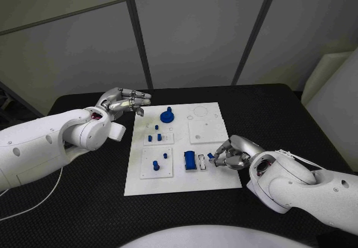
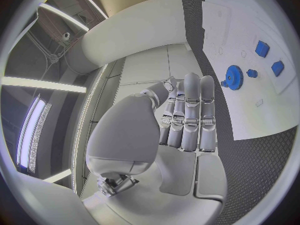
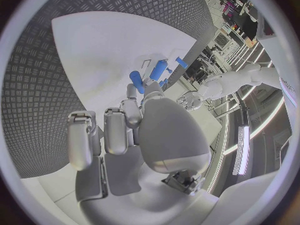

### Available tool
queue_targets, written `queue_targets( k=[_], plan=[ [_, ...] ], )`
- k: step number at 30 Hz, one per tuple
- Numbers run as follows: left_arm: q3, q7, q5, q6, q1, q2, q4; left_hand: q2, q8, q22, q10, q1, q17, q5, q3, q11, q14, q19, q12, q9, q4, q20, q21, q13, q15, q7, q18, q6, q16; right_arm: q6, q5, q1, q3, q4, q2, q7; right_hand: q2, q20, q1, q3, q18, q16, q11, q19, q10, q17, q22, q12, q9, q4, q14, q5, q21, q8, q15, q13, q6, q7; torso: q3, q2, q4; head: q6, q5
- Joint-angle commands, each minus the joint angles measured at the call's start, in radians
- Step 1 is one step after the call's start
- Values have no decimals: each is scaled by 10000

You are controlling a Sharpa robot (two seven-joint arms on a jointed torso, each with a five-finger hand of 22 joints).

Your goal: Assemble the parts on the task board

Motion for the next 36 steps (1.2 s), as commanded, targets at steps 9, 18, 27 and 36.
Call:
queue_targets(
  k=[9, 18, 27, 36],
  plan=[
    [8, 82, 30, 102, 11, 17, 38, 108, -63, -13, -43, 1, -13, -43, -42, 9, 40, 37, -27, -3, -25, 38, -27, 3, 20, 23, -37, 69, -44, -88, 1002, 17, 3, -441, 514, 183, -122, -39, -404, -159, -74, 73, -151, 1056, 247, 60, 2635, 157, -11, 497, 473, -144, 29, 65, -47, 151, 207, -23, 0, 12, 1, -19, 42],
    [8, 68, 30, 106, 11, 23, 43, 108, -63, -13, -43, 1, -13, -43, -42, 9, 40, 37, -27, -3, -25, 38, -27, 3, 20, 23, -37, 69, -44, 302, 1092, 18, 5, -824, 977, -26, -138, -46, -497, -208, -74, 81, -160, 1056, 268, 74, 2635, 187, -7, 673, 476, -202, 29, 76, -55, 179, 266, -39, -3, 14, 5, -57, 45],
    [8, 49, 30, 122, 12, 31, 42, 108, -63, -13, -43, 1, -13, -43, -42, 9, 40, 37, -27, -3, -25, 38, -27, 3, 20, 23, -37, 69, -44, 463, 1029, 18, 5, -1008, 1221, -134, -143, -47, -495, -211, -74, 78, -164, 1056, 270, 69, 2635, 191, -3, 684, 475, -211, 29, 81, -57, 183, 280, -44, 6, 6, -5, -73, 77],
    [8, 28, 30, 137, 12, 29, 40, 108, -63, -13, -43, 1, -13, -43, -42, 9, 40, 37, -27, -3, -25, 38, -27, 3, 20, 23, -37, 69, -44, 664, 745, 18, 5, -1026, 1246, -270, -227, -57, -505, -265, -74, 69, -177, 1056, 269, 55, 2635, 185, 17, 765, 472, -308, 29, 95, -70, 187, 337, -59, 12, 3, -13, -92, 100]
  ],
)
